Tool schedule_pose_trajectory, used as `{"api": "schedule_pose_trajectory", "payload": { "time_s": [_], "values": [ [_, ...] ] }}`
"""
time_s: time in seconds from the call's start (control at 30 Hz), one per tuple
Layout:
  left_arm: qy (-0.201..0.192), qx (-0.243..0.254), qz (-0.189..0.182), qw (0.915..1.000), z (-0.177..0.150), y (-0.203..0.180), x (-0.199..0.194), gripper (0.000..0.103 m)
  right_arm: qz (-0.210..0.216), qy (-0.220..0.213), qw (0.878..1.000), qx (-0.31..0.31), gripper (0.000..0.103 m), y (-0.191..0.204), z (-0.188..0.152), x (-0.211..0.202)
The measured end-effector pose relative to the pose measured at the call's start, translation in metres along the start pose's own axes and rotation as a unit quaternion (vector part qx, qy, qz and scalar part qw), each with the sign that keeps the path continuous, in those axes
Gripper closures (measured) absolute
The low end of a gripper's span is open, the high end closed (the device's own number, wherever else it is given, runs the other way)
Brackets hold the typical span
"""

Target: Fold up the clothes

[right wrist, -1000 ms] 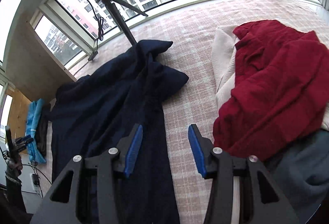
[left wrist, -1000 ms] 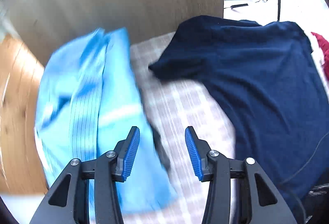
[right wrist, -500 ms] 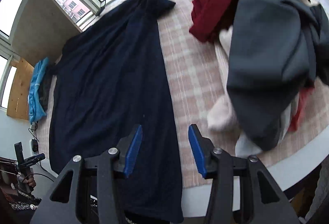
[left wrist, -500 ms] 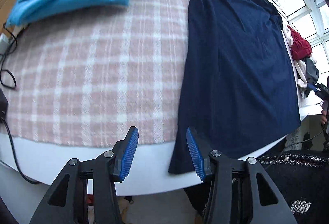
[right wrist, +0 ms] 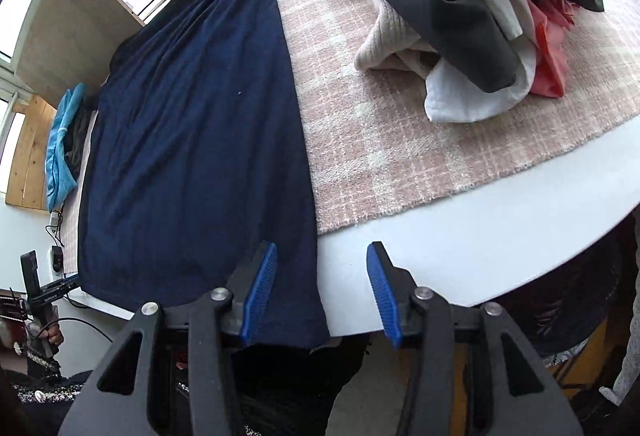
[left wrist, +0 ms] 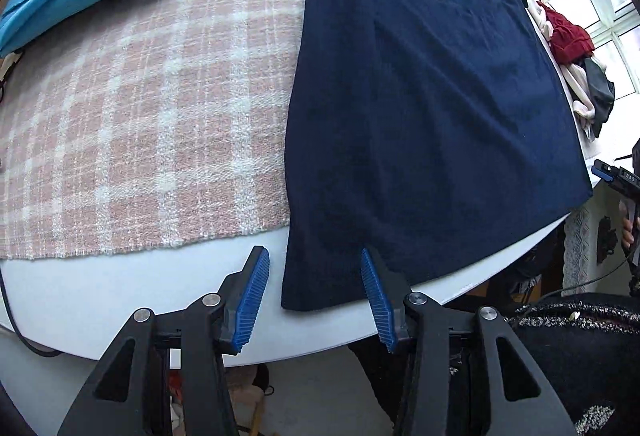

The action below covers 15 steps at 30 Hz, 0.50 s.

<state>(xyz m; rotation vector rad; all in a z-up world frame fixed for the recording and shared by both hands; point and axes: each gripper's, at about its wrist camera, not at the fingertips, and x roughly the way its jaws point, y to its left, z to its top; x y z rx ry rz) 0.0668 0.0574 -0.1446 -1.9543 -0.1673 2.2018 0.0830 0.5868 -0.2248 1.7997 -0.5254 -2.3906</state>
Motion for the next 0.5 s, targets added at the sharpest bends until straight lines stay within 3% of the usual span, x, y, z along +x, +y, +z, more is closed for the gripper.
{"api": "schedule_pose_trajectory", "payload": {
  "time_s": [0.03, 0.17, 0.5],
  "values": [
    [0.002, -0.003, 0.001, 1.0000, 0.000, -0.003, 0.000, 0.063, 0.002, -0.003, 1.000, -0.007, 0.057, 0.000, -0.001, -0.002],
    [0.000, 0.003, 0.012, 0.9999, -0.001, -0.014, 0.001, 0.097, -0.001, -0.004, 0.999, -0.039, 0.048, 0.007, -0.009, 0.002],
    [-0.014, -0.028, -0.008, 0.9995, 0.001, -0.014, -0.005, 0.099, -0.013, 0.002, 0.993, -0.120, 0.047, 0.029, -0.028, 0.016]
  ]
}}
